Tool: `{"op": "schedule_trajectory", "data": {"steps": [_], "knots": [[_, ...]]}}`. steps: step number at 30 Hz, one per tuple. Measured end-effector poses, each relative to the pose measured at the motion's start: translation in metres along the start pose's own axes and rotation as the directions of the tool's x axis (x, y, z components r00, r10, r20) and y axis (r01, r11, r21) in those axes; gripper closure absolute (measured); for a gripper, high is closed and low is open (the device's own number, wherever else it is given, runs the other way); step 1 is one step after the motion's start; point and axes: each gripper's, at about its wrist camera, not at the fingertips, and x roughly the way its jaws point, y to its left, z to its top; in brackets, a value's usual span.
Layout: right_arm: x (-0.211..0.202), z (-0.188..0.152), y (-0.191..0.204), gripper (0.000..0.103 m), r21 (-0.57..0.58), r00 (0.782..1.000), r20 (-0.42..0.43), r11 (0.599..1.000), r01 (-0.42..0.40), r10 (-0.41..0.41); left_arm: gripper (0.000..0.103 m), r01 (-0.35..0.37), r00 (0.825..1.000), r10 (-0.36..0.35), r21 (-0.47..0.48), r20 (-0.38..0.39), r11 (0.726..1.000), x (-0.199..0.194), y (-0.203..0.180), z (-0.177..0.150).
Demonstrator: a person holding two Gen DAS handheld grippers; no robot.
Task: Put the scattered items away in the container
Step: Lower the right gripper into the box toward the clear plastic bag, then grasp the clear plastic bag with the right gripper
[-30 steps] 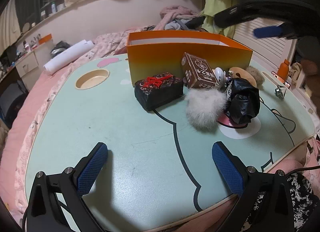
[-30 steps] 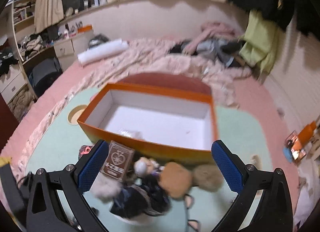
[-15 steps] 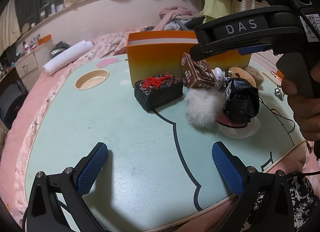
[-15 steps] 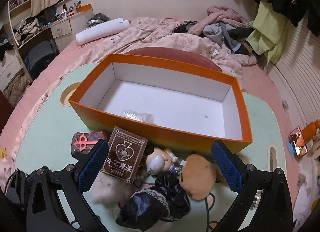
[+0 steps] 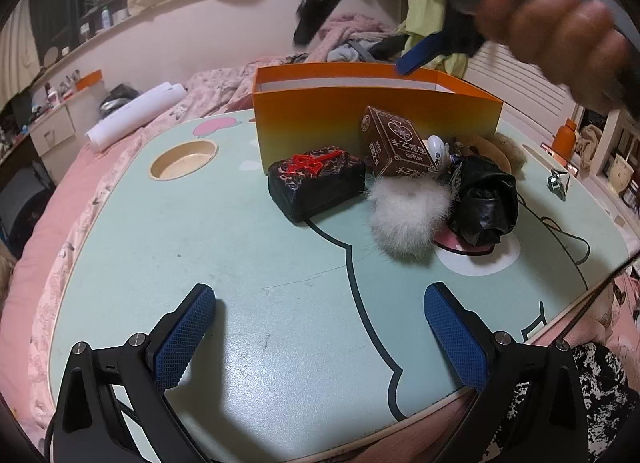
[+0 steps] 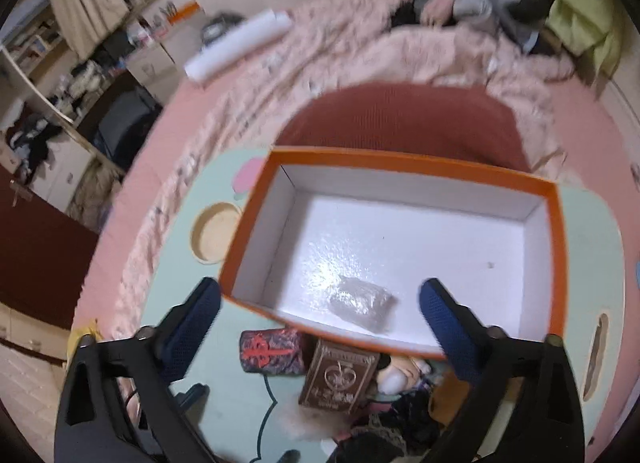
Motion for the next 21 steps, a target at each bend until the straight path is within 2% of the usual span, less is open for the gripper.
{"op": "schedule_trajectory", "data": {"steps": [4, 9, 11, 13, 16, 19, 21], "knots": [[0.032, 0.013, 0.001, 0.023, 0.021, 0.992, -0.125, 0.999, 0.024, -0.021, 0.000, 0.003, 1.000, -0.003, 0.001, 0.003, 1.000, 0.002, 0.001, 0.001], [0.064, 0.012, -0.007, 0.035, 0.067, 0.965, -0.259, 0.996, 0.059, -0.039, 0.000, 0.005, 1.000, -0.005, 0.002, 0.008, 1.000, 0.003, 0.000, 0.002], [0.074, 0.008, -0.009, 0.047, 0.065, 0.956, -0.287, 0.994, 0.083, -0.061, 0.000, 0.007, 1.000, -0.007, 0.001, 0.007, 1.000, 0.003, 0.000, 0.002], [0.074, 0.006, -0.009, 0.055, 0.045, 0.958, -0.269, 0.992, 0.114, -0.098, 0.000, 0.009, 1.000, -0.009, -0.001, 0.009, 1.000, 0.004, 0.000, 0.003], [0.072, 0.004, -0.011, 0.074, 0.055, 0.956, -0.289, 0.995, 0.079, -0.060, 0.000, 0.008, 1.000, -0.008, 0.000, 0.010, 1.000, 0.004, 0.000, 0.004], [0.069, 0.003, -0.011, 0.074, 0.024, 0.961, -0.258, 0.994, 0.108, -0.099, 0.000, 0.008, 1.000, -0.008, 0.000, 0.012, 1.000, 0.005, 0.001, 0.003], [0.061, 0.003, -0.015, 0.075, 0.056, 0.973, -0.220, 0.995, 0.078, -0.064, 0.000, 0.008, 1.000, -0.008, 0.001, 0.012, 1.000, 0.005, 0.001, 0.003]]}}
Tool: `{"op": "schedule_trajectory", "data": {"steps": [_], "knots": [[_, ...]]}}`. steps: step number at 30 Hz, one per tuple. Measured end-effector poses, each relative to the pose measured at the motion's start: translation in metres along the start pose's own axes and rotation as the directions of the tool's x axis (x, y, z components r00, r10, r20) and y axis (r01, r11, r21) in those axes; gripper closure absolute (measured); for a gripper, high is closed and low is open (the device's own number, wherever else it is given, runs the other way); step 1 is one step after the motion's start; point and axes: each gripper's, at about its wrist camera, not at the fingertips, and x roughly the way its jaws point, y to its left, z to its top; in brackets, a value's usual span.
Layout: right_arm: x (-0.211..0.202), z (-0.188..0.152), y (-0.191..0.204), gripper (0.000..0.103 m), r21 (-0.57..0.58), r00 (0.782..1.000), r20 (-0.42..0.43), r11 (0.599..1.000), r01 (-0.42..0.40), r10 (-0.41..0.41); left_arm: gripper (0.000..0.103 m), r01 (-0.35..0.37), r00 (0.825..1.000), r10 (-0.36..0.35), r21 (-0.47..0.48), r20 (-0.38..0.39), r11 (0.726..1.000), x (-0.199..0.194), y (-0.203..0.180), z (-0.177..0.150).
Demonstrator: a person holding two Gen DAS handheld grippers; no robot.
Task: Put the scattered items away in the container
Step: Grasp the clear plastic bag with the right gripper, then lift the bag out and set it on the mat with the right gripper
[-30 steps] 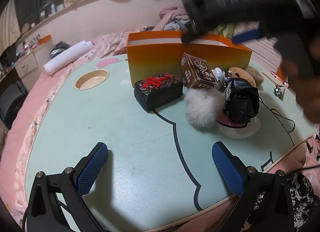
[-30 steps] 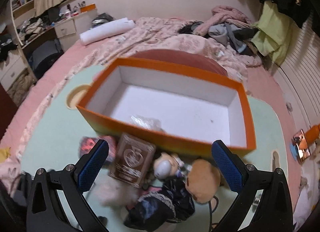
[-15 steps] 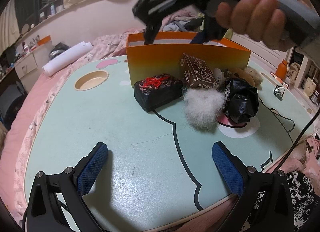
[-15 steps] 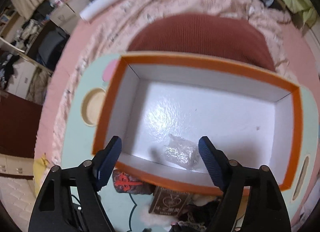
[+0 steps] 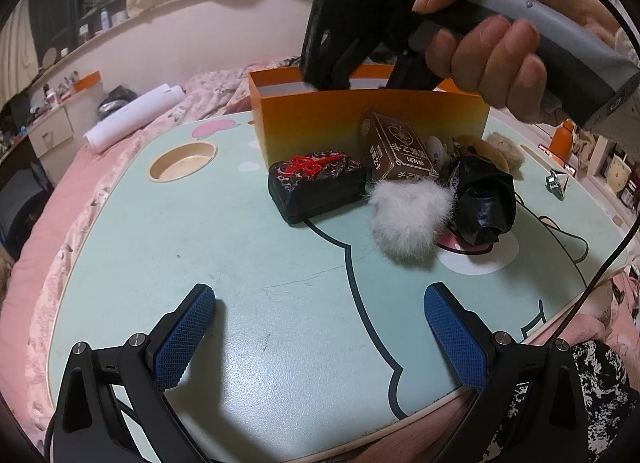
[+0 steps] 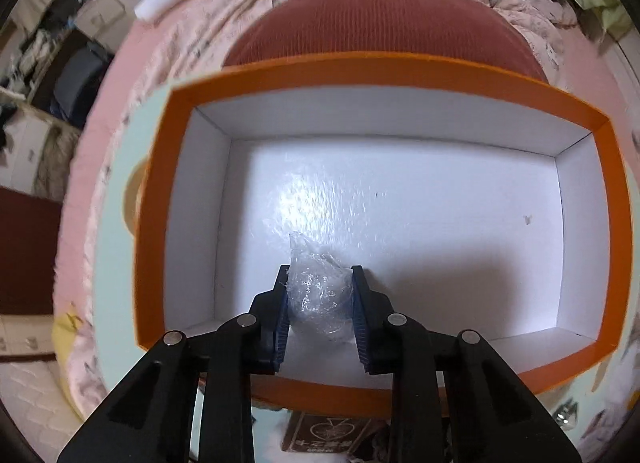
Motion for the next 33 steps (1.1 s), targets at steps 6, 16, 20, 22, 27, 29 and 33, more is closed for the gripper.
{"op": "schedule_trajectory", "data": {"steps": [6, 16, 20, 22, 27, 29, 33], "knots": [[-0.071, -0.016, -0.012, 0.075, -0.001, 0.975, 0.220, 0.999, -0.042, 0.042, 0.000, 0.000, 1.000, 0.000, -0.001, 0.000, 1.000, 0.000, 0.000, 0.000], [-0.104, -0.101, -0.044, 0.075, -0.074, 0.939, 0.323, 0.992, -0.101, 0.119, 0.000, -0.001, 1.000, 0.001, -0.001, 0.000, 1.000, 0.000, 0.001, -0.001], [-0.076, -0.136, -0.064, 0.073, -0.062, 0.947, 0.313, 0.996, -0.059, 0.076, 0.000, -0.002, 1.000, 0.002, 0.000, -0.002, 1.000, 0.001, 0.001, -0.001], [-0.067, -0.147, -0.069, 0.073, -0.062, 0.944, 0.324, 0.997, -0.038, 0.056, 0.000, -0.001, 1.000, 0.001, -0.001, -0.004, 1.000, 0.002, 0.002, 0.000], [-0.057, -0.174, -0.092, 0.038, -0.011, 0.901, 0.434, 1.000, 0.008, -0.002, 0.000, -0.011, 1.000, 0.012, -0.047, 0.011, 0.999, -0.005, 0.010, 0.003], [-0.060, -0.184, -0.095, 0.021, 0.041, 0.843, 0.525, 0.993, 0.107, -0.112, 0.000, 0.030, 0.999, -0.027, -0.076, 0.032, 0.997, -0.010, 0.017, 0.012], [-0.065, -0.193, -0.087, 0.021, 0.062, 0.797, 0.574, 0.980, 0.188, -0.190, 0.000, -0.023, 0.999, 0.028, -0.107, 0.043, 0.994, -0.013, 0.028, 0.048]]}}
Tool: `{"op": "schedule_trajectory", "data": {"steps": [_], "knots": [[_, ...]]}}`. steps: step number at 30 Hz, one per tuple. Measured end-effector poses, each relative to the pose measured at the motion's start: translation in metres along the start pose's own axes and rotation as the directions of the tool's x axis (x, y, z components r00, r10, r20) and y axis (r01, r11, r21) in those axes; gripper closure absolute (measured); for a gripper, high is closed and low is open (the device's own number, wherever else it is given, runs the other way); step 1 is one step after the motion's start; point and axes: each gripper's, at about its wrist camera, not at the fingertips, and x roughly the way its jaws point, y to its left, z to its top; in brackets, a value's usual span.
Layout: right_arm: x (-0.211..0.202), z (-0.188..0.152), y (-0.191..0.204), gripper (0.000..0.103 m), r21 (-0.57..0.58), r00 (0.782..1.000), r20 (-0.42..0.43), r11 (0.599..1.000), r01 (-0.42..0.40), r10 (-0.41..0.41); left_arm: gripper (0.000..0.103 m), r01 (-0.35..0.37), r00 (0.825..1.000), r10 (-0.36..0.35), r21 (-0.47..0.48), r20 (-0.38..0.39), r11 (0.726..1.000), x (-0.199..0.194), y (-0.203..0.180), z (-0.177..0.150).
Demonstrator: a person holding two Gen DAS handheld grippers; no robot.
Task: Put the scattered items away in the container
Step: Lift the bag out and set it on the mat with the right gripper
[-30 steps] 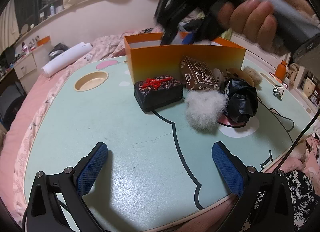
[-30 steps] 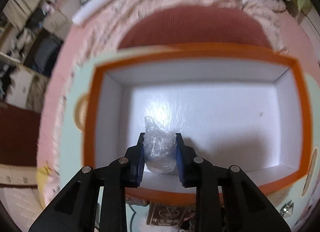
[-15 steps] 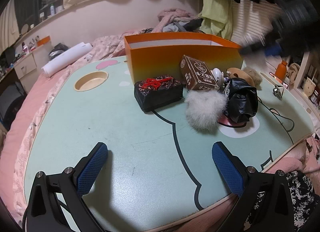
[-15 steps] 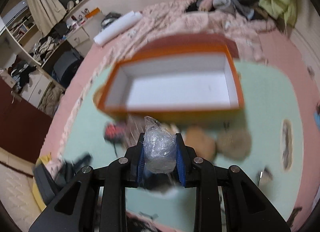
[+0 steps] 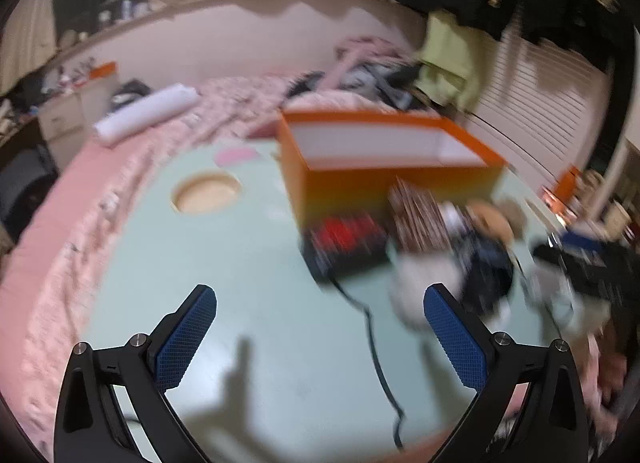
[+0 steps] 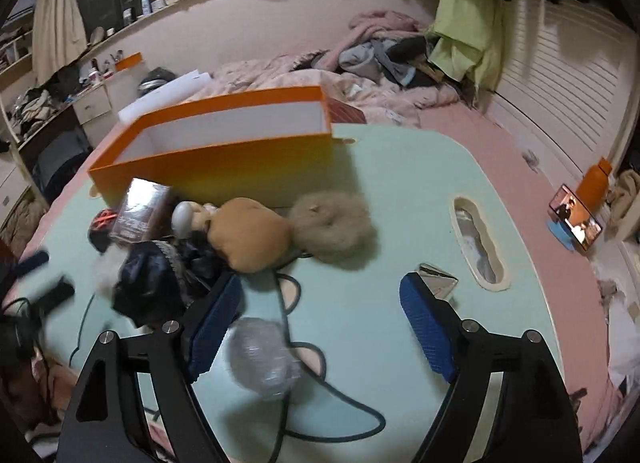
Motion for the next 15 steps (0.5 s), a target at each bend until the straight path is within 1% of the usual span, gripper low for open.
{"op": "schedule_trajectory", "data": {"steps": [1, 2, 3, 4, 5, 6, 8, 10, 12, 15], "knots": [[-0.004, 0.001, 0.004, 0.021, 0.000, 1.000, 0.010, 1.000, -0.013, 0.013, 0.000, -0.031, 1.000, 0.031, 0.001, -0.005, 1.000, 0.004, 0.001, 0.013], [-0.005, 0.002, 0.007, 0.021, -0.006, 1.000, 0.018, 1.000, -0.009, 0.009, 0.000, -0.045, 0.999, 0.045, 0.001, -0.014, 0.999, 0.008, 0.002, 0.021], [-0.008, 0.003, 0.013, 0.021, -0.018, 0.999, 0.030, 1.000, 0.014, -0.013, 0.000, -0.055, 0.998, 0.055, 0.000, -0.036, 0.998, 0.016, 0.003, 0.032], [-0.010, 0.004, 0.020, 0.021, -0.019, 0.998, 0.034, 0.998, 0.062, -0.061, 0.000, -0.059, 0.996, 0.059, 0.001, -0.072, 0.998, 0.028, 0.004, 0.041], [-0.011, 0.005, 0.027, 0.021, -0.044, 0.996, 0.043, 0.995, 0.085, -0.083, 0.000, -0.062, 0.993, 0.062, 0.006, -0.102, 0.998, 0.038, 0.004, 0.046], [-0.012, 0.005, 0.033, 0.021, -0.067, 0.994, 0.050, 0.993, 0.102, -0.098, 0.000, -0.065, 0.990, 0.066, 0.013, -0.121, 0.998, 0.045, 0.003, 0.049], [-0.011, 0.004, 0.042, 0.021, -0.092, 0.993, 0.052, 0.990, 0.106, -0.102, 0.000, -0.085, 0.984, 0.091, 0.047, -0.151, 0.995, 0.062, 0.000, 0.055], [-0.010, 0.004, 0.043, 0.021, -0.099, 0.996, 0.042, 0.991, 0.087, -0.083, 0.000, -0.113, 0.980, 0.125, 0.084, -0.156, 0.990, 0.073, -0.005, 0.059], [-0.007, 0.005, 0.041, 0.021, -0.096, 0.997, 0.029, 0.992, 0.076, -0.073, 0.000, -0.124, 0.979, 0.141, 0.116, -0.147, 0.985, 0.076, -0.009, 0.061], [-0.008, 0.005, 0.038, 0.021, -0.092, 0.996, 0.032, 0.992, 0.081, -0.078, 0.000, -0.149, 0.975, 0.170, 0.148, -0.142, 0.978, 0.076, -0.011, 0.061]]}}
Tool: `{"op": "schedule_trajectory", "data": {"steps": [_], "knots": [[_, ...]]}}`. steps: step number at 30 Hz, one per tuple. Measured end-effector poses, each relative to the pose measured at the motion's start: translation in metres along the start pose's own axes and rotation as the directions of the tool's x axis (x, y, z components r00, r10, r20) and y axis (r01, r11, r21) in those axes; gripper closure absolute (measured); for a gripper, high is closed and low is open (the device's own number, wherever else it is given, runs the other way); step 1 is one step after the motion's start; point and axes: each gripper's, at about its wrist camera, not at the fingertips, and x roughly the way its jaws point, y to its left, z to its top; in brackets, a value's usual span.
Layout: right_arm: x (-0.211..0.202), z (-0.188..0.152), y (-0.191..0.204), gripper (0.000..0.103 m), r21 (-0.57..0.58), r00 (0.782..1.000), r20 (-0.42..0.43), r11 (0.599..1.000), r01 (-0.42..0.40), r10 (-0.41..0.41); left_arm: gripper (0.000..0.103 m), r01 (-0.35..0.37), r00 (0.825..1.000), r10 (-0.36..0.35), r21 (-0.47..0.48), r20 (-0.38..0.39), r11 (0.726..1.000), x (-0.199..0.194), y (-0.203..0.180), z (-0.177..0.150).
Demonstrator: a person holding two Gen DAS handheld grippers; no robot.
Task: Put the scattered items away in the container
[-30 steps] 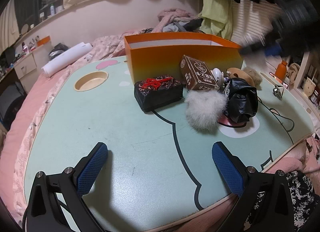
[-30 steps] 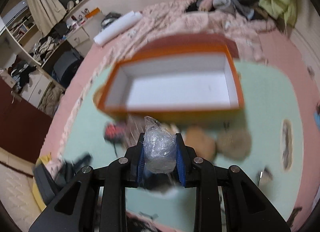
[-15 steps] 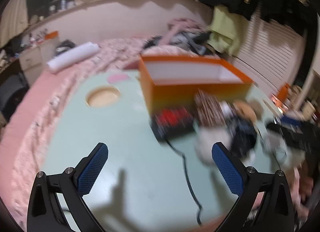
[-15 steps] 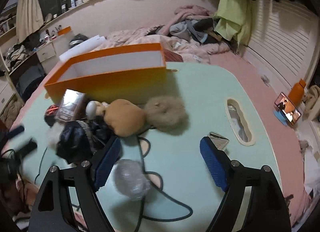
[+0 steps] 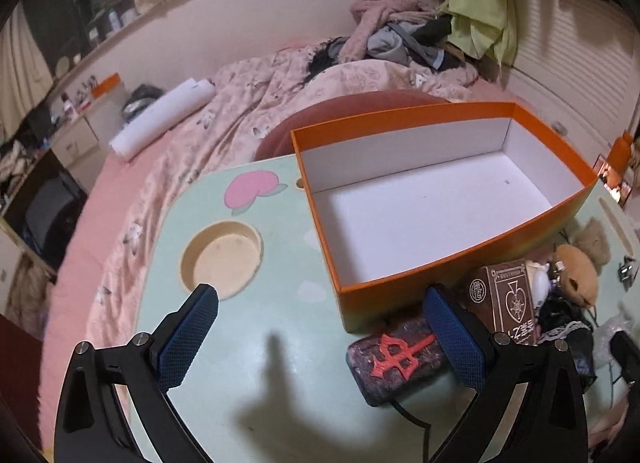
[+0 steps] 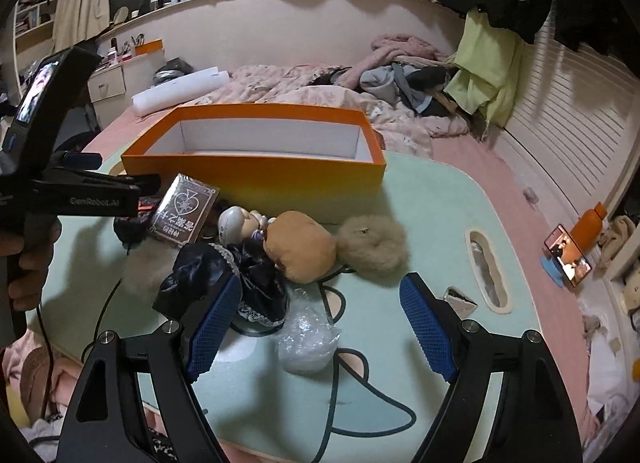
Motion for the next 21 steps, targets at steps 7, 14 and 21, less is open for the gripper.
{"op": "schedule_trajectory", "data": {"steps": [7, 14, 21], "knots": [[-0.006, 0.003, -0.007, 0.021, 0.016, 1.000, 0.016, 1.000, -0.005, 0.004, 0.000, -0.065, 0.998, 0.065, 0.011, 0.001, 0.998, 0.002, 0.009, 0.009], [-0.002, 0.017, -0.011, 0.021, 0.032, 0.999, -0.023, 0.999, -0.021, 0.022, 0.000, 0.037, 0.999, -0.036, -0.008, 0.041, 0.999, -0.032, 0.009, 0.023], [0.018, 0.090, -0.006, 0.021, 0.026, 0.998, -0.070, 1.000, 0.008, -0.006, 0.000, 0.116, 0.991, -0.120, -0.063, -0.067, 0.991, -0.027, 0.005, 0.066]]}}
